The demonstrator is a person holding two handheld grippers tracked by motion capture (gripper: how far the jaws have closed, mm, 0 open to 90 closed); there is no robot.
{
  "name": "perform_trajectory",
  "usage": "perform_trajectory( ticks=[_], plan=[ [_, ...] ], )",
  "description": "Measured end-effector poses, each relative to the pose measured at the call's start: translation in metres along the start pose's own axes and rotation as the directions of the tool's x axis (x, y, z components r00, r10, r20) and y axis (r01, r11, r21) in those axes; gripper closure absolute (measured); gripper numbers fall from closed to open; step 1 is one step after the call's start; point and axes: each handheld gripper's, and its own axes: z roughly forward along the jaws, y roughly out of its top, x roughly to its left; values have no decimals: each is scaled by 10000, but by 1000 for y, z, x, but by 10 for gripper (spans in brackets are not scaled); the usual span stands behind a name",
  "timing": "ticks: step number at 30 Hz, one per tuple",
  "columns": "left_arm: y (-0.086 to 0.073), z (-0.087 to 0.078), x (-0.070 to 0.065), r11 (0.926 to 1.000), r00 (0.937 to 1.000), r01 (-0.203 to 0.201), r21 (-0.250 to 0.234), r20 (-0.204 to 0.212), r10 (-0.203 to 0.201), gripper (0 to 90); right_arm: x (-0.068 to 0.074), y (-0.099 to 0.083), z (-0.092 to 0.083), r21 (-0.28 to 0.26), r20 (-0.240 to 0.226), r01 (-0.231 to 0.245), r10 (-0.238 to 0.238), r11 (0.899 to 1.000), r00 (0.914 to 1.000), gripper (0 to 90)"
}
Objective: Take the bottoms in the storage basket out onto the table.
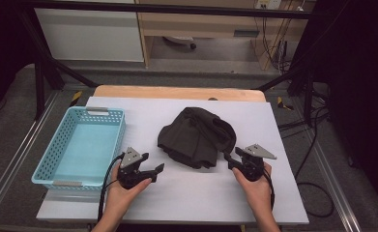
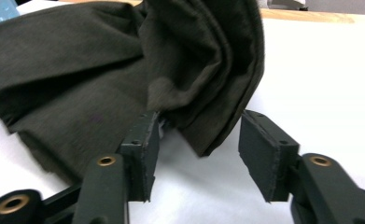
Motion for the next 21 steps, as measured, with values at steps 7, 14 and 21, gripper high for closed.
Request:
perform_trajectory(
  ticks=[7, 14, 21],
  plan=[
    [-1, 2, -2, 9999, 9999, 1, 102, 118, -2, 243, 14, -8, -11, -91, -322, -25, 22, 10000, 9995, 447],
    [-1, 2, 0, 9999, 9999, 54, 121, 117, -55, 237, 38, -12, -4, 95, -982, 311, -301, 9995, 9947, 355],
    [8, 1, -1, 10000, 9999, 10, 11, 144, -10, 218, 51, -11, 2, 326, -1324, 622, -573, 9975, 9895, 297]
  ],
)
